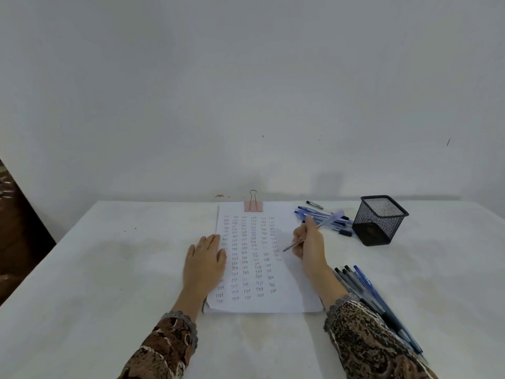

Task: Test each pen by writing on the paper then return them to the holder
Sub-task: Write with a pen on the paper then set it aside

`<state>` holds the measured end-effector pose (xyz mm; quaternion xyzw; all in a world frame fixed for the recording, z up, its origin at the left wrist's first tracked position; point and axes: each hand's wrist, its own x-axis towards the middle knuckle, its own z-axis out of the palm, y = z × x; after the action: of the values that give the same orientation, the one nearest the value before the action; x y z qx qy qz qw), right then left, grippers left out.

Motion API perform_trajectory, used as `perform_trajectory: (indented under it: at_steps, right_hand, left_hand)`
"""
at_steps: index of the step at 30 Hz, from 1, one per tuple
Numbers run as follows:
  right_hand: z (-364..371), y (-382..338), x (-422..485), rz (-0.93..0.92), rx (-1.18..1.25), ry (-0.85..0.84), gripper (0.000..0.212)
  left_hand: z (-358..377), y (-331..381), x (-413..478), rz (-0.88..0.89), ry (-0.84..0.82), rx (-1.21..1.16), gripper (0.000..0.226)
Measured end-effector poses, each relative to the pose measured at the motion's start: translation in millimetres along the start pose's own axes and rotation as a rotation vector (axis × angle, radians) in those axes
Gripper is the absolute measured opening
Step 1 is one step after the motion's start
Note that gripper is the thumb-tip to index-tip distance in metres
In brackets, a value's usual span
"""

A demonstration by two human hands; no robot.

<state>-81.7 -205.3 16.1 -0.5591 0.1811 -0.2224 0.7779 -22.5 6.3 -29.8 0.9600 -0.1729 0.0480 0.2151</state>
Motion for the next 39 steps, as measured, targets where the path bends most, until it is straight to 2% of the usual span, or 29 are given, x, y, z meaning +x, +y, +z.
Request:
perform_trajectory:
  at_steps: [3,5,7,9,14,17,19,20,22,25,26,28,30,32,33,35,39]
  right_hand:
    - [14.5,-14.3,-4.2,-0.259,-0.298,-0.114,0.043]
    - [20.0,-17.9,-4.9,-0.472,-0.709,-0.232,0.032]
    - [22.4,-14.3,-1.1,-0.622,-1.212,-0.366,0.03]
    - [22.2,-4.4,3.3,-0.699,-1.483,-0.478,0.03]
    - [21.1,22.9,1.1,-0.984,-1.488,-0.569,0.043]
    - [21.3,26.3,-0.7,-1.107,-1.593,-0.512,0.037]
    - [22.7,21.6,-1.3,-1.124,-1.625,-0.472,0.039]
    - [22.8,18.8,-0.4,-1.134,-1.623,-0.436,0.043]
    - [21.4,15.1,1.5,-1.135,-1.618,-0.394,0.049]
    - [13.9,11.1,12.2,-1.187,-1.557,-0.434,0.045]
    - [11.6,8.8,17.8,-1.205,-1.488,-0.426,0.041]
    - [10.0,0.0,20.2,-1.165,-1.242,-0.259,0.032]
    - [14.4,-8.4,7.7,-0.886,-0.777,-0.105,0.028]
    - [23.7,-10.7,-8.2,-0.505,-0.257,-0.071,0.021]
    - [26.1,-7.1,-13.0,-0.366,-0.106,-0.046,0.019]
    - [26.2,4.8,-19.1,-0.205,-0.017,-0.02,0.017]
    - [28.3,23.0,-24.4,-0.133,-0.019,-0.029,0.018]
  left_hand:
    - [-0.2,1.4,-1.9,0.043,0.059,-0.053,0.055]
    - [-2.1,2.2,-5.3,0.121,0.147,-0.109,0.066]
    - [-3.0,2.8,-7.8,0.205,0.214,-0.166,0.062]
    - [-4.8,4.9,-10.3,0.272,0.199,-0.221,0.061]
    - [-3.9,5.8,-9.2,0.408,0.122,-0.13,0.066]
    - [0.7,3.3,-4.3,0.442,0.13,-0.069,0.069]
    - [2.7,4.1,-2.7,0.435,0.112,-0.072,0.082]
    - [2.5,5.3,-2.2,0.42,0.091,-0.087,0.086]
    - [-0.2,8.3,-2.8,0.383,0.025,-0.118,0.08]
    - [-1.1,9.3,-3.5,0.323,-0.012,-0.162,0.046]
    - [-1.6,8.9,-3.7,0.3,-0.009,-0.172,0.036]
    - [-1.1,9.2,-3.8,0.291,0.008,-0.184,0.032]
    - [-1.0,9.6,-3.8,0.303,0.021,-0.19,0.033]
    - [-0.9,10.1,-3.7,0.305,0.022,-0.2,0.032]
    - [-0.5,9.7,-3.6,0.304,0.019,-0.201,0.031]
    - [-0.6,9.1,-3.7,0.305,0.012,-0.188,0.031]
    - [-1.6,10.2,-4.2,0.305,0.015,-0.179,0.031]
